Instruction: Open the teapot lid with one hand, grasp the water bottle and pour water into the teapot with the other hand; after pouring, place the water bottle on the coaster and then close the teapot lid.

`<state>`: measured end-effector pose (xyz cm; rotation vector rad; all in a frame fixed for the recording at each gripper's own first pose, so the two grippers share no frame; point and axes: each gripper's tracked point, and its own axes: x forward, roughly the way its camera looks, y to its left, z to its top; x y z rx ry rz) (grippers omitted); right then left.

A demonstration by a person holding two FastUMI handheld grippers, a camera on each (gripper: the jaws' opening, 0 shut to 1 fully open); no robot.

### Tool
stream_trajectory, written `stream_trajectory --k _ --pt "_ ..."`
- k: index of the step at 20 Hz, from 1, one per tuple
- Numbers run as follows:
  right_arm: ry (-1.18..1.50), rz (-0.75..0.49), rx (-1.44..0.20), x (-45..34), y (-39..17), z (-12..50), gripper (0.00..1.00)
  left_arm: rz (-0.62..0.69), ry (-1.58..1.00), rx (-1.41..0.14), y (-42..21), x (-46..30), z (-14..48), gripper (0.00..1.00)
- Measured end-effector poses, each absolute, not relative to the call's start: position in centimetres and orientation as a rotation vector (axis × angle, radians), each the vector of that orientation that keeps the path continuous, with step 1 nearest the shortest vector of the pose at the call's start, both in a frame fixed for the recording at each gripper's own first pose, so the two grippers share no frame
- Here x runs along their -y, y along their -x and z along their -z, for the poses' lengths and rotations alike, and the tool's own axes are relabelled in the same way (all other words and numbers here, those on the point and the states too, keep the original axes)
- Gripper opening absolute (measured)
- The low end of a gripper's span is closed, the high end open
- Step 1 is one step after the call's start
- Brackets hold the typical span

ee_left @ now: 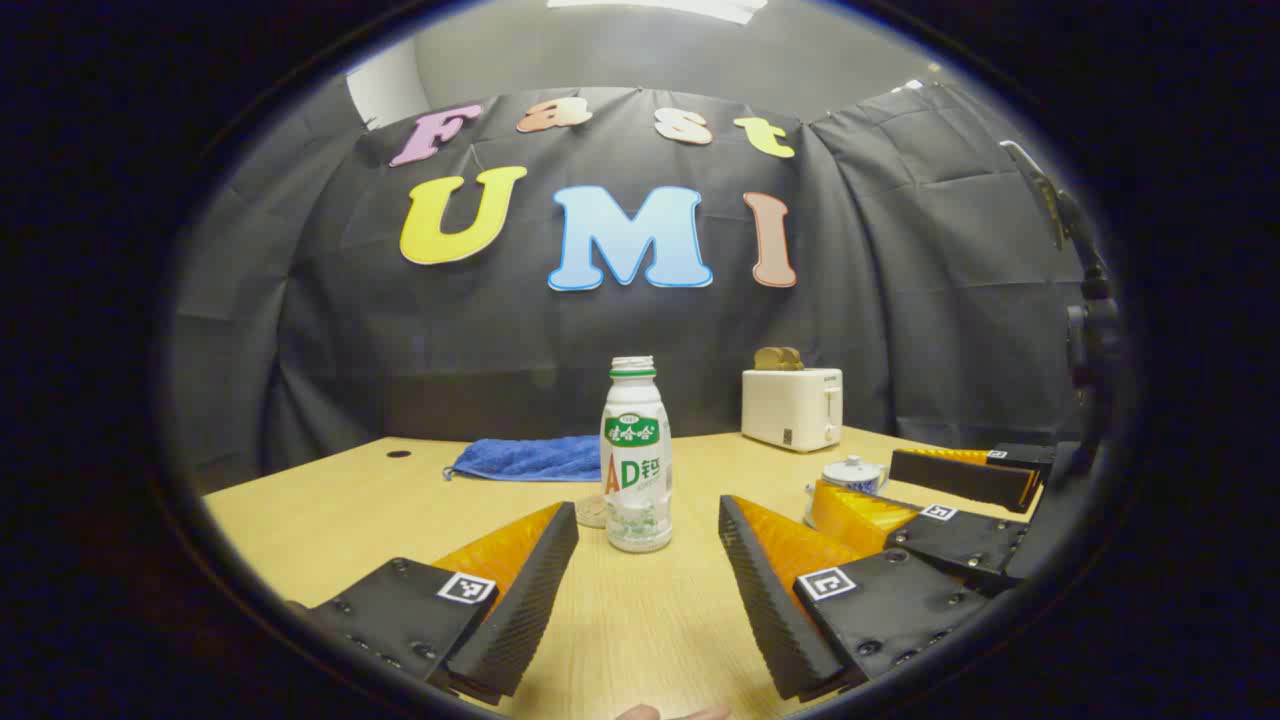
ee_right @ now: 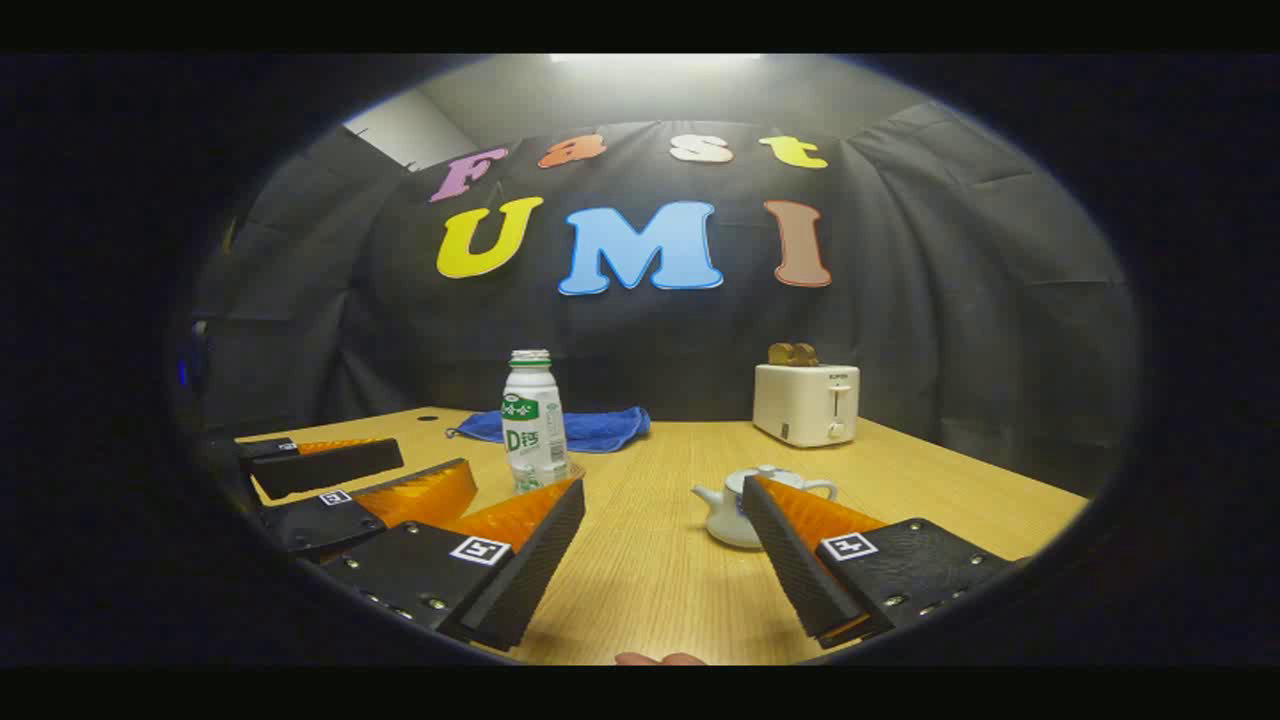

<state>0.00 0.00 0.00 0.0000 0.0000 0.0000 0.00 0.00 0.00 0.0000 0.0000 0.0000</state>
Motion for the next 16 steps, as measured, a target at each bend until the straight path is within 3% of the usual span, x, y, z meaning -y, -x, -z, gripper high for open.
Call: stream_trajectory --k 16 --pt "-0.003 -0.010 -0.007 0.35 0.09 0.19 0.97 -0.010 0.001 -0.005 -0.07 -0.47 0.13 0.99"
